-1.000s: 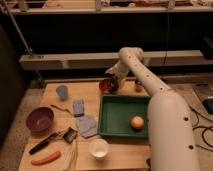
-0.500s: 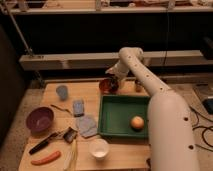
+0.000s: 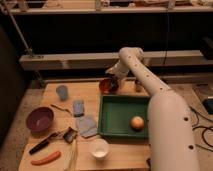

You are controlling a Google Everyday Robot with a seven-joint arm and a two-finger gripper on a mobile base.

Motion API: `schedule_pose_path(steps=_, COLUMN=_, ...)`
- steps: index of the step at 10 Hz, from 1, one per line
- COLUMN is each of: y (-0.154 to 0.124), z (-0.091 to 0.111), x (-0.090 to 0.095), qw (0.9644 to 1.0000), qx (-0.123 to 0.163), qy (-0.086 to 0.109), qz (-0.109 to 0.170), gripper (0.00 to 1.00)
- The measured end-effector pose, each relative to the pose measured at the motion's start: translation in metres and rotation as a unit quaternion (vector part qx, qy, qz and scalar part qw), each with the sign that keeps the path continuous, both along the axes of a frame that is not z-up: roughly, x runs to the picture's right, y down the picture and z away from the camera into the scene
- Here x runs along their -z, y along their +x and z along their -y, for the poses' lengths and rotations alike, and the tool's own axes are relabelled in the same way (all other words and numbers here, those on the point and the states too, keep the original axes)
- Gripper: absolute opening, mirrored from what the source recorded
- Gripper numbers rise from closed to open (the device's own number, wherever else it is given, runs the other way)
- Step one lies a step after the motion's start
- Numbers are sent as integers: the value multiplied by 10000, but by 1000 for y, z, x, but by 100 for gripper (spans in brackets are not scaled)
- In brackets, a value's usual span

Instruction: Place towel in paper cup

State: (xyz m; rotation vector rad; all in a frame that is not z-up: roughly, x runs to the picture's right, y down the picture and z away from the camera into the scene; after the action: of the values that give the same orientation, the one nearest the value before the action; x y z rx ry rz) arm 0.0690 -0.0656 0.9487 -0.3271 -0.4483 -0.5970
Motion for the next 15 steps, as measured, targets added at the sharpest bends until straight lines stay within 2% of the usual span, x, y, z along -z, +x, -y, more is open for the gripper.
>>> schedule_pose_path(steps=3, y=1, z=4, x=6, qw=9999, qx=94, qy=14, qz=-47, gripper=80)
schedule_pose_path(steps=5, y=0, z=12, x=27, qw=9994, qx=320, qy=107, qz=-88, gripper=80)
schedule_pose_path(steps=6, y=2, z=19, x=50, qw=9986, qx=473, qy=183, qz=-137, gripper=80)
schedule_pose_path(steps=7, y=0, z=27, x=82, qw=9972, qx=683, qy=265, qz=-158, gripper=80)
schedule_pose_path(steps=9, y=-6, z=29, x=141, qw=9929, qx=1114, qy=385, qz=-142, gripper=80)
schedule_pose_path(steps=10, y=-8, z=21, x=172, qw=9900, qx=1342, qy=416, qz=-102, gripper=80)
schedule_pose_path(steps=12, y=-23, z=-4, x=219, qw=9814, qx=1868, qy=371, qz=222, gripper=80)
schedule_pose_path(steps=13, y=-32, z=-23, x=238, qw=9744, qx=2174, qy=243, qz=520, gripper=80)
schedule_pose_path(steps=15, y=-47, z=-45, x=266, qw=9573, qx=2722, qy=52, qz=976, gripper=80)
